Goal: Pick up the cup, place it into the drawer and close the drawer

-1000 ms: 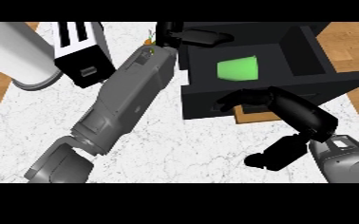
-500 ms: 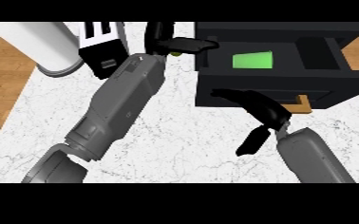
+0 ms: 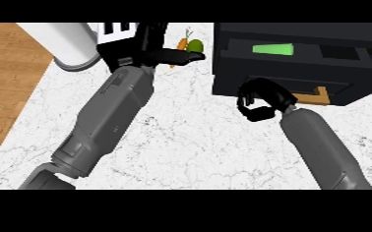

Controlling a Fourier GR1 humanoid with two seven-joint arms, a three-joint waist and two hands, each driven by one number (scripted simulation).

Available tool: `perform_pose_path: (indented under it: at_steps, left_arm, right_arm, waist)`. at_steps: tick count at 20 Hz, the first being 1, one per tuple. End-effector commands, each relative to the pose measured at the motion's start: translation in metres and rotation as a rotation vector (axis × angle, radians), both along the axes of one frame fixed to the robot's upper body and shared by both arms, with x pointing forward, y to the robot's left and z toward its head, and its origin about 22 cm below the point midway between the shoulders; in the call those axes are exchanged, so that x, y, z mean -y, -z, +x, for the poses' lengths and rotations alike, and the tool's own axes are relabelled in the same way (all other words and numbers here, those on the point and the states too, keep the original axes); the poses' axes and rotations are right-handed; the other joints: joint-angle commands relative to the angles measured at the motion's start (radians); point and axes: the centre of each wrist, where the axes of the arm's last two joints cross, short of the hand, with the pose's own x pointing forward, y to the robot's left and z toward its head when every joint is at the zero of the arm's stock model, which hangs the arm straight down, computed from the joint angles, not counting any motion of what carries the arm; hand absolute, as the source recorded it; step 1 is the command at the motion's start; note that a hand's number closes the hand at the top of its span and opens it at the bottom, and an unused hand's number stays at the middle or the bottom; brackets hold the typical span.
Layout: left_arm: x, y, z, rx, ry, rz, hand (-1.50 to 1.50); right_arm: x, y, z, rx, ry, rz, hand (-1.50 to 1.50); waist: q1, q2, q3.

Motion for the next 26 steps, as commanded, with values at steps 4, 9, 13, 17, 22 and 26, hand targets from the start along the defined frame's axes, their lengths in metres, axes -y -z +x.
perform_pose_path:
  at_steps: [4,9,13,17,22,26]
  left_arm:
    - [-0.043,0.0,-0.001,0.011,-0.007,-0.016,-1.5]
    - [-0.041,0.01,-0.009,0.001,0.046,0.006,-1.5]
    - [-0.041,0.007,-0.01,0.008,0.065,-0.012,-1.5]
    - [-0.056,0.006,-0.01,0.006,0.076,0.005,-1.5]
    - [-0.053,0.008,-0.012,0.013,0.103,-0.018,-1.5]
    - [-0.054,0.015,-0.016,-0.008,0.119,-0.013,-1.5]
  right_arm:
    - [0.036,-0.038,0.045,0.126,0.125,0.116,1.5]
    - [0.049,-0.072,0.065,0.168,0.27,0.129,1.5]
    - [0.059,-0.093,0.071,0.179,0.287,0.173,1.5]
    - [0.078,-0.106,0.07,0.186,0.298,0.183,1.5]
    - [0.083,-0.121,0.071,0.188,0.267,0.228,1.5]
    - [0.087,-0.127,0.07,0.177,0.267,0.258,1.5]
  waist:
    - [0.042,0.016,0.004]
    - [0.088,0.024,0.005]
    - [0.095,0.03,0.004]
    - [0.11,0.027,0.004]
    - [0.119,0.038,0.003]
    - [0.133,0.036,0.002]
